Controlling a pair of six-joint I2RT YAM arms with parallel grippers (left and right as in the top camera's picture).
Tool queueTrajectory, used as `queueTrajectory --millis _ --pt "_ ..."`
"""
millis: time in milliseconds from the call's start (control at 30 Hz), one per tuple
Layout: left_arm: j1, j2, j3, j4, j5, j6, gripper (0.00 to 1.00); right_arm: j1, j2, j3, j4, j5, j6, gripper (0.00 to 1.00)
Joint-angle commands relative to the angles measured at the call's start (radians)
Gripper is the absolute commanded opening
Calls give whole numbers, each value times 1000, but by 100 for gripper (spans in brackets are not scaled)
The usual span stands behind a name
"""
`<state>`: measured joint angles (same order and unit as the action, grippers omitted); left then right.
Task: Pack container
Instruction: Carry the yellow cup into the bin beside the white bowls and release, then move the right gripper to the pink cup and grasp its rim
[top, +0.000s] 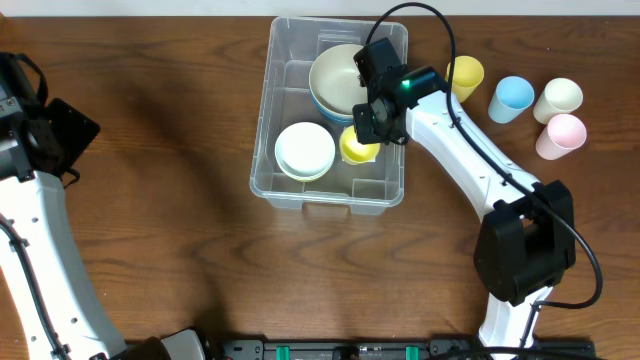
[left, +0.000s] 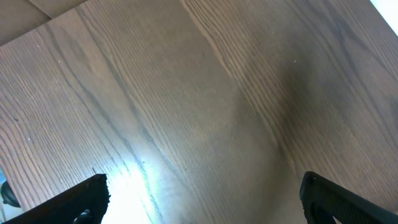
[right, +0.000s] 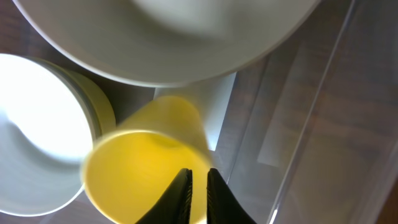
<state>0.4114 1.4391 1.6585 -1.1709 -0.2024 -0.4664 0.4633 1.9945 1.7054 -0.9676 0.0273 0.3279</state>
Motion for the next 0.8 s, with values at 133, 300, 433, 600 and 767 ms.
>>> queueTrajectory --millis 133,300,433,600,767 --pt "5 1 14 -3 -12 13 98 -44 -37 194 -116 42 -22 18" --pt "5 1 14 -3 -12 13 98 -151 -84 330 -238 77 -22 45" --pt "5 1 14 -3 -12 13 98 -306 -97 351 -297 77 6 47" --pt "5 1 14 -3 -12 13 98 -544 -94 338 -383 69 46 46" --pt "5 1 14 -3 -12 13 98 -730 -94 321 -410 23 46 67"
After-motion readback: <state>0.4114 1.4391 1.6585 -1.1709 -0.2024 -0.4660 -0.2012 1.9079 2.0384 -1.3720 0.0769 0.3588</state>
